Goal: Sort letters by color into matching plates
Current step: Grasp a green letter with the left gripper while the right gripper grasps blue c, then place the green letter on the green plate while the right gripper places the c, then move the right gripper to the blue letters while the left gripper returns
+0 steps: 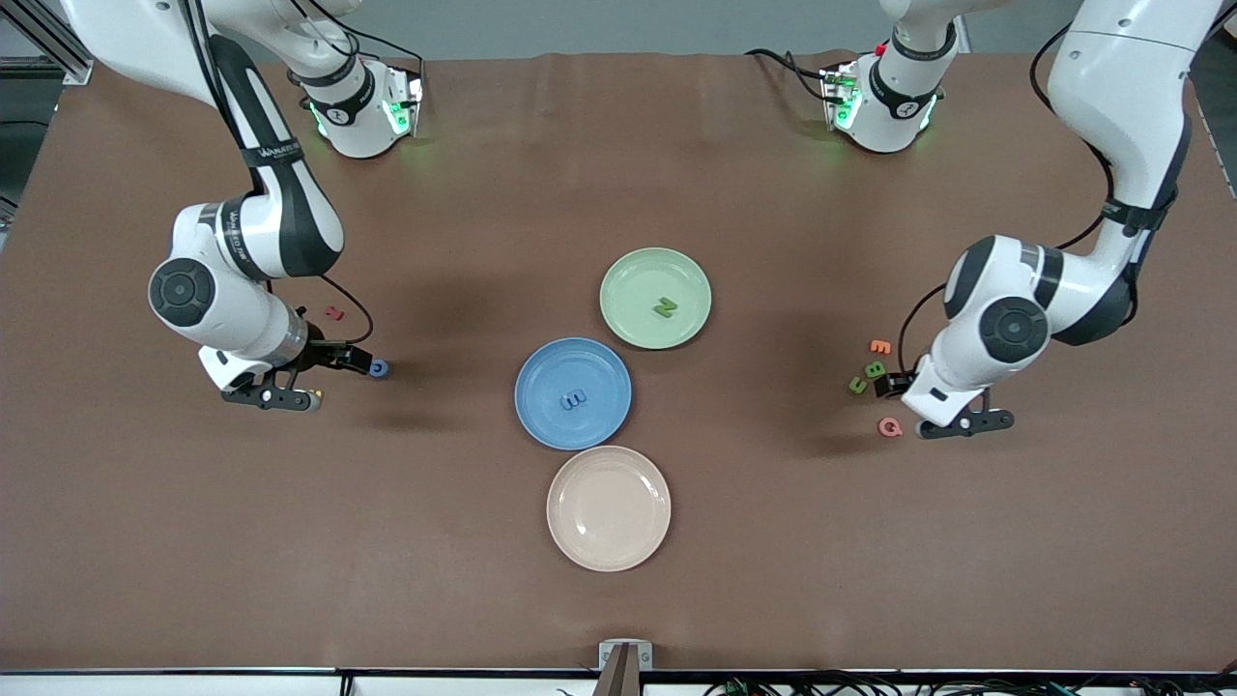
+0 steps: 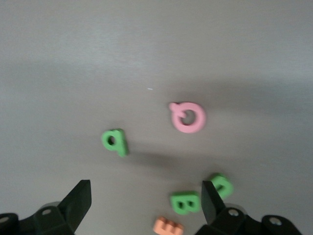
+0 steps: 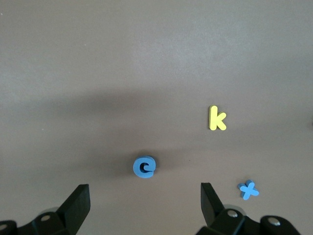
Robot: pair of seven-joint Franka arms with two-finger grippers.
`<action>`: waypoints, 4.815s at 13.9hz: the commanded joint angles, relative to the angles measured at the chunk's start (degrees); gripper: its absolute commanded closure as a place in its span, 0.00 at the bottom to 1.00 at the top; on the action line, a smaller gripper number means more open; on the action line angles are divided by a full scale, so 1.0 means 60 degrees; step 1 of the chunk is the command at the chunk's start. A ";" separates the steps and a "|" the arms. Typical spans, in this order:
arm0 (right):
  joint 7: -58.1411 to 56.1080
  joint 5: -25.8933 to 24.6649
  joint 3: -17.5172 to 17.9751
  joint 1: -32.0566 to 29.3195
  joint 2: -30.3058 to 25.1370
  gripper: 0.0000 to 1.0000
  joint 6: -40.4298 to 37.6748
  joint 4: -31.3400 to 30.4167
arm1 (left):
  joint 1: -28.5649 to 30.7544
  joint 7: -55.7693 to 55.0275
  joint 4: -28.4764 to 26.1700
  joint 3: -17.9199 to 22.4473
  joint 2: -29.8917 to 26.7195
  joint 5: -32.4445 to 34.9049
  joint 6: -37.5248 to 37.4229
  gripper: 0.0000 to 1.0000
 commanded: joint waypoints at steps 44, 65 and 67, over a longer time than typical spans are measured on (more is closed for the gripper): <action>0.2355 0.0113 0.0098 0.1071 0.1140 0.85 -0.0827 0.1516 | -0.1127 -0.6304 0.0009 -0.2880 0.0451 0.0261 -0.0634 0.99; 0.5041 0.1080 0.0098 0.4560 0.3367 0.09 -0.0339 0.4952 | -0.1999 -1.0781 0.0551 -0.2748 0.0965 0.1168 0.0978 0.00; 0.5041 0.1080 0.0098 0.4545 0.3324 0.00 -0.0412 0.4952 | -0.1324 -0.9525 0.1134 -0.2748 0.0934 0.1286 0.0177 0.00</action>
